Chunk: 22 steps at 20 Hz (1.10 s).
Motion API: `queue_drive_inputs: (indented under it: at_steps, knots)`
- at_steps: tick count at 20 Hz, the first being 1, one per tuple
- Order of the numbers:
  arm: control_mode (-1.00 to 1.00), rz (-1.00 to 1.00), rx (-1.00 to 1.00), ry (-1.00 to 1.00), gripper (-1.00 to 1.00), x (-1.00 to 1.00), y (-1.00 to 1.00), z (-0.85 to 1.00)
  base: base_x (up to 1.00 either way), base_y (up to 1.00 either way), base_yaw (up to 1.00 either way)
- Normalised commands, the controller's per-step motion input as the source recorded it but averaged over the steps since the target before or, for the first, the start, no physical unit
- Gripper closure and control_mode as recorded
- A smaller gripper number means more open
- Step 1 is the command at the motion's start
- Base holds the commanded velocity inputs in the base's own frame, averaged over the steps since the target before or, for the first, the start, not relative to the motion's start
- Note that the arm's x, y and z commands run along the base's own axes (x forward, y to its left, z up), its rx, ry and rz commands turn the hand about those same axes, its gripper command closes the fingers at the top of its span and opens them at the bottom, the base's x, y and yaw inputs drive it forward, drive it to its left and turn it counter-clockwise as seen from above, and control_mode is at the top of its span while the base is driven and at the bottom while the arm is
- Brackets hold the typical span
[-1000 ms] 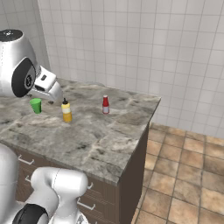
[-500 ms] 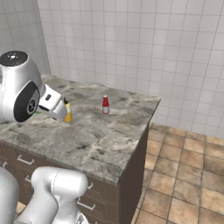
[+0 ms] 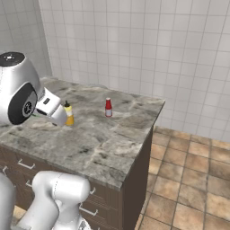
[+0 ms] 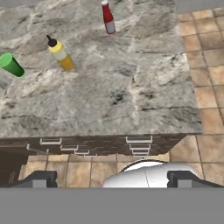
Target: Move the mustard and syrup bottle from the cabinet to the dining counter.
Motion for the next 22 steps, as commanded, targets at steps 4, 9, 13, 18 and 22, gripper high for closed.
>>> queue_drive_inputs:
  at_steps: [4,9,13,18,22]
  knots:
    - [1.0,-0.01,0.0,-0.02,-1.0,-0.25,-0.08,-0.03,-0.75,-0.4,-0.09]
    - [1.0,0.0,0.0,0.0,-1.0,0.0,0.0,0.0,-1.0,-0.5,-0.27]
    - [1.0,0.0,0.0,0.0,-1.0,0.0,0.0,0.0,-0.38,-0.08,-0.83]
    - [1.0,0.0,0.0,0.0,-1.0,0.0,0.0,0.0,0.0,0.0,-1.0]
    - [1.0,0.0,0.0,0.0,-1.0,0.0,0.0,0.0,0.0,0.0,-1.0]
